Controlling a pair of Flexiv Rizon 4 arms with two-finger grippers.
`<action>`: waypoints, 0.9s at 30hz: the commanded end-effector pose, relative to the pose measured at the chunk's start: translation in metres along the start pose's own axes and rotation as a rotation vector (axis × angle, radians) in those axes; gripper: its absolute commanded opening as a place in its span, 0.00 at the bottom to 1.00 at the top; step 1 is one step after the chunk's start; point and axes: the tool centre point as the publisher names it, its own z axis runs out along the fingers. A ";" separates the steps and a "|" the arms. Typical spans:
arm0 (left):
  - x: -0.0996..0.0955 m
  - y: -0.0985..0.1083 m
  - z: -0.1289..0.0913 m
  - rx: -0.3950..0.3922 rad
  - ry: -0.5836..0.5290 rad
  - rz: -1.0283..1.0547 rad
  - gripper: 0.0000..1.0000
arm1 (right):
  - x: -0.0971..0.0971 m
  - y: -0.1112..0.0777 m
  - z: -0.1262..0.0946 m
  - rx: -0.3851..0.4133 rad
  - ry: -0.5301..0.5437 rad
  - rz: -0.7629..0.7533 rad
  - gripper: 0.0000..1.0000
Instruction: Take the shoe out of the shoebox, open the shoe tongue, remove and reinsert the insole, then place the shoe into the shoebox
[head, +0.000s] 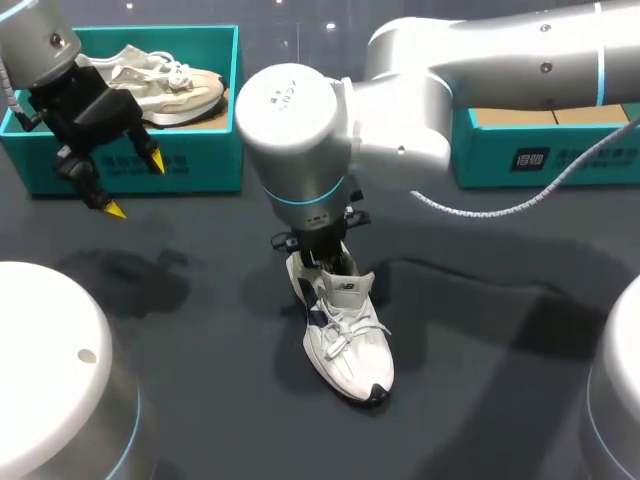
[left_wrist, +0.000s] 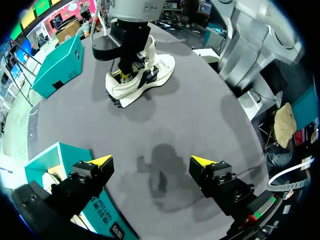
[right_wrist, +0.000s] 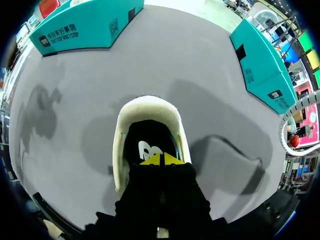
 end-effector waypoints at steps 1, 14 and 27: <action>0.001 0.000 0.000 -0.003 0.000 0.000 1.00 | 0.004 0.001 0.012 0.017 0.006 -0.002 0.00; 0.001 0.000 0.000 -0.003 0.000 0.000 1.00 | -0.002 -0.002 -0.005 0.054 -0.139 0.019 0.00; 0.001 0.000 0.000 -0.003 0.000 0.000 1.00 | -0.010 -0.009 0.027 0.138 -0.130 0.029 0.00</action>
